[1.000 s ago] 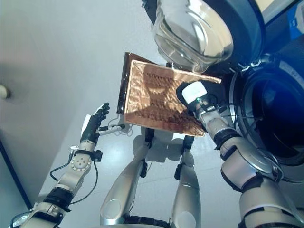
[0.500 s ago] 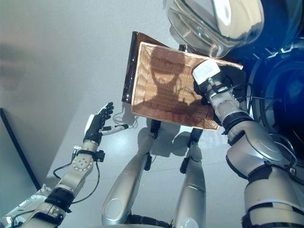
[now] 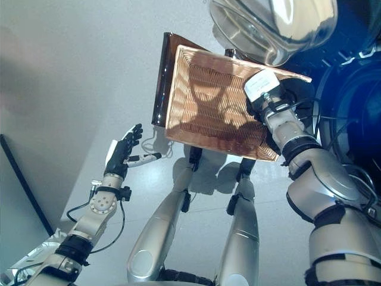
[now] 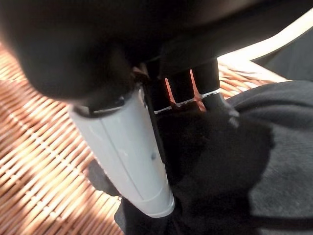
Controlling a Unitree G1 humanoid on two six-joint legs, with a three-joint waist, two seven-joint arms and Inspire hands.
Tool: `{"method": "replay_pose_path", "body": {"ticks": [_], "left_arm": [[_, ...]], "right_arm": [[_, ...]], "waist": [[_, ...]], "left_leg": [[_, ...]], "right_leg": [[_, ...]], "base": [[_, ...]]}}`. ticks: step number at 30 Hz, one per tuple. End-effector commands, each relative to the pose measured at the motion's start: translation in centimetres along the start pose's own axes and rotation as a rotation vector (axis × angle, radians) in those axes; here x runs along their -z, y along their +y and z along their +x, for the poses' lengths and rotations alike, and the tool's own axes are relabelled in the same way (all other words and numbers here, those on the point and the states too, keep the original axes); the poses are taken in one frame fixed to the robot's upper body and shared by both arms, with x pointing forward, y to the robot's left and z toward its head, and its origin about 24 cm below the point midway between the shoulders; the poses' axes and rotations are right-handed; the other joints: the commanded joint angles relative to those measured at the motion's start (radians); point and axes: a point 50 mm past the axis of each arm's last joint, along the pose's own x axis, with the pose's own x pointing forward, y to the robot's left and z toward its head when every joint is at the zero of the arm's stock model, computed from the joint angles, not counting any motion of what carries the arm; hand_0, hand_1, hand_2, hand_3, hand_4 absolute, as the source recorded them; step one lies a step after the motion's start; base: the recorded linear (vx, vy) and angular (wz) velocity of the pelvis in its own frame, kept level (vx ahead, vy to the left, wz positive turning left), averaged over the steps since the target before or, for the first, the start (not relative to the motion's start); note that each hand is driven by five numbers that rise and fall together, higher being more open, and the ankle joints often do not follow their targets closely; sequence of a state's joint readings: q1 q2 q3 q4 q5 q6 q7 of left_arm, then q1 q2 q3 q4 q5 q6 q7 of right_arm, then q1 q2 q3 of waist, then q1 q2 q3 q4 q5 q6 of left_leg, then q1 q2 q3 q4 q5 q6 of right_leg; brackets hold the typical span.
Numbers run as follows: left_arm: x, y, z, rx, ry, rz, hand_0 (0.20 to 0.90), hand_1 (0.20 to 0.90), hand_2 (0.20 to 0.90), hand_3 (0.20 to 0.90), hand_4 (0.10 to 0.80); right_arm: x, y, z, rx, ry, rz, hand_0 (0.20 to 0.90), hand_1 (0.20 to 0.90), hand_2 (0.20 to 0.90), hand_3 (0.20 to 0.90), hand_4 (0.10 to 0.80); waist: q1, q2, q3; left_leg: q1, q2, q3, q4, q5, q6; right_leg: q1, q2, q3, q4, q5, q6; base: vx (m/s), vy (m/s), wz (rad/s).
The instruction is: Pick up the clothes and place them into the washing machine
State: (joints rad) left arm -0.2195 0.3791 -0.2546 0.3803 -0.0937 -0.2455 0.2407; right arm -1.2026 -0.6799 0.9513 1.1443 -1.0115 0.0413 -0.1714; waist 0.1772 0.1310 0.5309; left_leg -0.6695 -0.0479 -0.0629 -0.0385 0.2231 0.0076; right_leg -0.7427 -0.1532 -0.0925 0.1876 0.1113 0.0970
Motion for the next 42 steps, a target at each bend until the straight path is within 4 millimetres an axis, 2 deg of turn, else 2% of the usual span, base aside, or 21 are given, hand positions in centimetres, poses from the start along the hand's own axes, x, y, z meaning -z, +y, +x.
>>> {"method": "replay_pose_path", "body": {"ticks": [1,8,13,15,17,20,21,24,26,27,28,31,34,35,37,38,39,41,42], "left_arm": [[-1.6,1.4,-0.9,-0.058,-0.116,-0.006,0.9,0.9,0.9,0.9,0.8],[-1.8,1.2,-0.8,-0.051,-0.127,0.003,0.9,0.9,0.9,0.9,0.8],[-1.7,1.0,-0.7,-0.058,-0.122,0.001,0.9,0.9,0.9,0.9,0.8],[-1.6,1.1,-0.8,-0.069,-0.116,0.0,0.9,0.9,0.9,0.9,0.8],[-1.2,1.2,-0.9,-0.077,-0.102,0.006,0.9,0.9,0.9,0.9,0.8],[-0.7,1.1,-1.1,-0.08,-0.08,-0.002,0.9,0.9,0.9,0.9,0.8],[-0.7,1.1,-1.1,-0.08,-0.08,-0.002,0.9,0.9,0.9,0.9,0.8],[0.1,1.1,-1.4,-0.103,-0.042,-0.023,0.9,0.9,0.9,0.9,0.8],[0.8,0.9,-1.5,-0.108,-0.008,-0.034,0.9,0.9,0.9,0.9,0.8],[0.7,0.9,-1.5,-0.108,-0.01,-0.033,0.9,0.9,0.9,0.9,0.8],[1.3,0.9,-1.7,-0.119,0.016,-0.043,0.9,0.9,0.9,0.9,0.8],[2.1,0.6,-2.1,-0.122,0.053,-0.059,0.9,0.9,0.9,0.9,0.8],[2.7,0.6,-2.5,-0.123,0.08,-0.065,0.9,0.9,0.9,0.9,0.8],[2.7,0.6,-2.5,-0.122,0.081,-0.063,0.9,0.9,0.9,0.9,0.8],[3.0,0.6,-2.8,-0.117,0.093,-0.068,0.9,0.9,0.9,0.9,0.8],[3.0,0.6,-2.8,-0.117,0.093,-0.068,0.9,0.9,0.9,0.9,0.8],[3.1,0.4,-2.9,-0.105,0.101,-0.076,0.9,0.9,0.9,0.9,0.8],[3.3,0.2,-3.0,-0.1,0.114,-0.093,0.9,0.9,0.9,0.9,0.8],[3.3,0.2,-3.0,-0.1,0.114,-0.093,0.9,0.9,0.9,0.9,0.8]], "right_arm": [[5.4,-0.2,-0.7,-0.003,0.134,-0.112,0.2,0.2,0.2,0.2,0.3],[5.7,0.9,-1.1,-0.007,0.163,-0.12,0.2,0.2,0.2,0.2,0.3],[5.7,1.1,-1.3,0.038,0.201,-0.011,0.2,0.2,0.2,0.2,0.3],[5.3,0.1,-1.1,0.119,0.205,0.106,0.2,0.2,0.2,0.2,0.3],[6.0,-1.6,-1.2,0.229,0.226,0.239,0.2,0.2,0.2,0.2,0.3],[6.2,-2.8,-1.5,0.35,0.247,0.429,0.2,0.2,0.2,0.2,0.3],[6.2,-2.8,-1.5,0.35,0.247,0.429,0.2,0.2,0.2,0.2,0.3],[4.8,-3.7,-2.2,0.491,0.207,0.739,0.2,0.2,0.2,0.2,0.3],[3.9,-3.3,-2.7,0.523,0.196,0.924,0.2,0.2,0.2,0.2,0.3],[4.0,-3.3,-2.7,0.525,0.198,0.924,0.2,0.2,0.2,0.2,0.3],[2.8,-3.2,-3.3,0.574,0.171,1.128,0.2,0.2,0.2,0.2,0.3],[1.2,-2.5,-4.3,0.63,0.168,1.431,0.2,0.2,0.2,0.2,0.3],[-0.4,-1.6,-5.0,0.636,0.146,1.671,0.2,0.2,0.2,0.2,0.3],[-0.4,-1.6,-5.1,0.634,0.148,1.672,0.2,0.2,0.2,0.2,0.3],[-2.4,-0.3,-6.2,0.609,0.111,1.923,0.2,0.2,0.2,0.2,0.3],[-2.4,-0.3,-6.2,0.609,0.111,1.923,0.2,0.2,0.2,0.2,0.3],[-3.5,0.6,-6.9,0.6,0.106,2.116,0.2,0.2,0.2,0.2,0.3],[-4.8,1.3,-7.4,0.583,0.096,2.342,0.2,0.2,0.2,0.2,0.3],[-4.8,1.3,-7.4,0.583,0.096,2.342,0.2,0.2,0.2,0.2,0.3]], "waist": [[-0.013,0.044,-0.011],[-0.013,0.049,-0.011],[-0.019,0.047,-0.011],[-0.027,0.041,-0.011],[-0.036,0.033,-0.011],[-0.049,0.024,-0.011],[-0.049,0.024,-0.011],[-0.073,0.007,-0.011],[-0.084,0.002,-0.011],[-0.081,0.001,-0.011],[-0.095,-0.002,-0.011],[-0.108,-0.006,-0.011],[-0.12,-0.007,-0.016],[-0.118,-0.008,-0.017],[-0.128,-0.003,-0.034],[-0.127,-0.003,-0.035],[-0.135,0.001,-0.042],[-0.135,0.008,-0.054],[-0.135,0.008,-0.055]], "left_leg": [[-0.001,-0.037,0.009,0.002,-0.029,-0.055],[0.012,-0.037,0.016,0.006,-0.034,-0.055],[0.027,-0.036,0.03,0.018,-0.042,-0.052],[0.036,-0.035,0.036,0.022,-0.046,-0.05],[0.047,-0.034,0.043,0.026,-0.051,-0.049],[0.079,-0.031,0.051,0.024,-0.06,-0.049],[0.079,-0.031,0.051,0.024,-0.06,-0.049],[0.124,-0.026,0.064,0.021,-0.071,-0.045],[0.148,-0.024,0.069,0.025,-0.079,-0.042],[0.144,-0.023,0.071,0.026,-0.076,-0.041],[0.173,-0.022,0.075,0.03,-0.088,-0.038],[0.213,-0.023,0.085,0.035,-0.099,-0.033],[0.239,-0.022,0.091,0.039,-0.105,-0.028],[0.239,-0.022,0.092,0.039,-0.105,-0.028],[0.258,-0.023,0.096,0.039,-0.112,-0.027],[0.257,-0.023,0.097,0.039,-0.112,-0.027],[0.271,-0.025,0.098,0.04,-0.118,-0.026],[0.275,-0.024,0.104,0.039,-0.118,-0.026],[0.274,-0.024,0.104,0.039,-0.118,-0.026]], "right_leg": [[-0.006,0.016,0.042,0.01,-0.025,0.004],[0.007,0.018,0.045,0.011,-0.03,0.004],[0.02,0.02,0.053,0.018,-0.03,0.005],[0.026,0.022,0.057,0.019,-0.029,0.005],[0.036,0.024,0.06,0.02,-0.026,0.005],[0.066,0.024,0.064,0.02,-0.033,0.005],[0.066,0.024,0.064,0.02,-0.033,0.005],[0.111,0.025,0.069,0.011,-0.035,0.006],[0.133,0.025,0.073,0.011,-0.037,0.006],[0.13,0.026,0.074,0.008,-0.031,0.005],[0.156,0.025,0.078,0.011,-0.041,0.005],[0.197,0.025,0.086,0.009,-0.048,0.005],[0.222,0.027,0.093,0.007,-0.049,0.005],[0.223,0.027,0.094,0.006,-0.048,0.005],[0.239,0.029,0.097,0.006,-0.056,0.003],[0.238,0.029,0.098,0.006,-0.056,0.003],[0.248,0.029,0.101,0.009,-0.064,0.002],[0.249,0.033,0.109,0.006,-0.064,0.001],[0.248,0.033,0.109,0.005,-0.064,0.001]], "base": [[0.0,0.0,0.0],[0.0,0.0,0.0],[-0.001,0.002,-0.01],[-0.002,0.007,-0.1],[0.001,0.009,-0.16],[0.012,0.0,-0.08],[0.008,-0.006,-0.11],[0.022,-0.009,-0.13],[0.022,-0.007,-0.11],[0.027,-0.006,-0.1],[0.015,-0.012,-0.1],[0.036,-0.017,-0.09],[0.025,-0.003,-0.16],[0.035,-0.005,-0.2],[0.042,-0.007,-0.17],[0.036,-0.007,-0.08],[0.033,-0.005,-0.06],[0.027,-0.003,-0.07],[0.024,-0.009,-0.04]]}}
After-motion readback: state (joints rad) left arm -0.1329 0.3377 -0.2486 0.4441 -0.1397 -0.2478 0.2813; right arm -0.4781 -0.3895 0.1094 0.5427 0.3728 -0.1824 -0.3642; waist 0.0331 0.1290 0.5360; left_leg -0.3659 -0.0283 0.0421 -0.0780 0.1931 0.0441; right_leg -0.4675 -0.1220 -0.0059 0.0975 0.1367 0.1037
